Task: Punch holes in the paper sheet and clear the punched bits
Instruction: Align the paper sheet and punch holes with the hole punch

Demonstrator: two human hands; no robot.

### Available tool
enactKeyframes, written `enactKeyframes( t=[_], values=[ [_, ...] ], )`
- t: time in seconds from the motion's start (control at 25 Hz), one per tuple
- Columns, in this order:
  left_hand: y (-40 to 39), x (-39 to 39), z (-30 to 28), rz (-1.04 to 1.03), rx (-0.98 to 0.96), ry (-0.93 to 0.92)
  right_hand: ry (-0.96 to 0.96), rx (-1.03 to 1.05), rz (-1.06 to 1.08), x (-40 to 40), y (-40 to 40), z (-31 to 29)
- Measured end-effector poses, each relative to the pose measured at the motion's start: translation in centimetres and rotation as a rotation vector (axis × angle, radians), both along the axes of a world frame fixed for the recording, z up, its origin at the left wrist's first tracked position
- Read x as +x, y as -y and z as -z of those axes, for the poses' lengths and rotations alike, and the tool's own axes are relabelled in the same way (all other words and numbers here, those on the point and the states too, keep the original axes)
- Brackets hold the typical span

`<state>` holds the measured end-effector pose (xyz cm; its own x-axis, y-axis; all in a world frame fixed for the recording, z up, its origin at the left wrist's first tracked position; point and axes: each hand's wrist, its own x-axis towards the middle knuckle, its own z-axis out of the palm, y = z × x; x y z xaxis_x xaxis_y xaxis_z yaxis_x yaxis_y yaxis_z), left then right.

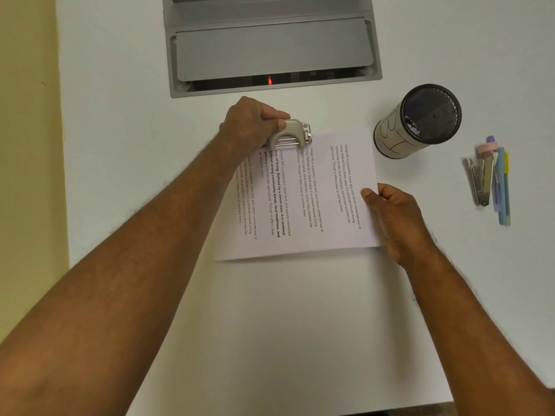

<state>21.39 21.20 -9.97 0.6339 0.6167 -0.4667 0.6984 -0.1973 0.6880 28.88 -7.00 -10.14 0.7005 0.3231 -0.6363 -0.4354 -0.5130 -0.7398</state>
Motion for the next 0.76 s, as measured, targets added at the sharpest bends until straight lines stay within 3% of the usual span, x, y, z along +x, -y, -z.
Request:
enactKeyframes(
  t=[0.24,0.76],
  values=[
    [0.3,0.2,1.4,0.002,0.094,-0.041,0.005,-0.01,-0.014,0.1,0.2,0.3],
    [0.9,-1.4,-0.6,0.023,-0.052,0.082,0.013,0.019,-0.013,-0.2,0.1,-0.1]
  ],
)
